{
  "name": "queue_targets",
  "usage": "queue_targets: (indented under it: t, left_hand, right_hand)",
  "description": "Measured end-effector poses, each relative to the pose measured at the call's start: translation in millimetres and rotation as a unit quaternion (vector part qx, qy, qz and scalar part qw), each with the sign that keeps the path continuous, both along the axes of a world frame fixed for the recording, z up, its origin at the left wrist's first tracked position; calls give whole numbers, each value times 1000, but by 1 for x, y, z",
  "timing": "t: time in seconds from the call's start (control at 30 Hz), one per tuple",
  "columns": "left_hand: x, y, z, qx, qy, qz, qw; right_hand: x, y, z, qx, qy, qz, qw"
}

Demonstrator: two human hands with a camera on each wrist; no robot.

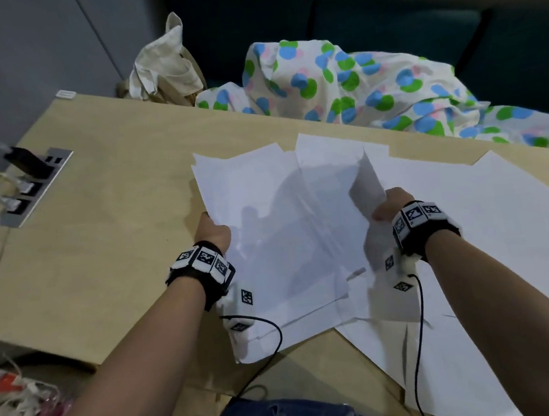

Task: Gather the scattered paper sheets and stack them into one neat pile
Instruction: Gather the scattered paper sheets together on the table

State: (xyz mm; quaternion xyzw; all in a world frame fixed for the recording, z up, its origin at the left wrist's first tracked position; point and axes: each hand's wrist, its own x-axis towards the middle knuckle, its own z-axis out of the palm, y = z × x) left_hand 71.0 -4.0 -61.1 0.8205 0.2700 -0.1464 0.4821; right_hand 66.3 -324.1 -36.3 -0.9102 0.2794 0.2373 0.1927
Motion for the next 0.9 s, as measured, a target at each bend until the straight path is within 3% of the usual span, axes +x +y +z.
queue_targets:
  t: [0.13, 0.3, 0.4, 0.47, 0.5, 0.57, 0.63, 0.7, 0.77, 0.9]
  left_hand:
    - [10, 2, 11, -68, -103, -8, 992]
    - [24, -8, 55, -96, -144, -46, 984]
    - [31, -16, 43, -61, -107, -104, 987]
    - [27, -23, 21, -27, -51, -152, 987]
    - [24, -26, 6, -19, -20, -167, 986]
    - [14, -32, -17, -20, 27, -191, 981]
    - [2, -41, -25, -32, 52, -203, 977]
    - [-4, -48, -26, -37, 51, -203, 977]
    - [-8, -54, -20, -34, 46, -207, 977]
    - [-5, -52, -18, -35, 27, -188, 981]
  right_hand:
    - [-22, -7, 0, 70, 16, -64, 995]
    - [-49, -5, -7, 187, 2, -115, 976]
    - [-62, 3, -6, 237, -35, -164, 957]
    - [-65, 7, -10, 315, -14, -249, 916]
    - [-65, 4, -21, 350, -6, -291, 890]
    - [-61, -11, -63, 383, 3, -310, 870]
    - [-67, 2, -50, 382, 8, -288, 878]
    - [-73, 21, -28, 335, -26, -221, 916]
    - [-76, 28, -26, 301, -49, -186, 934]
    - [-78, 33, -11, 312, -119, -182, 925]
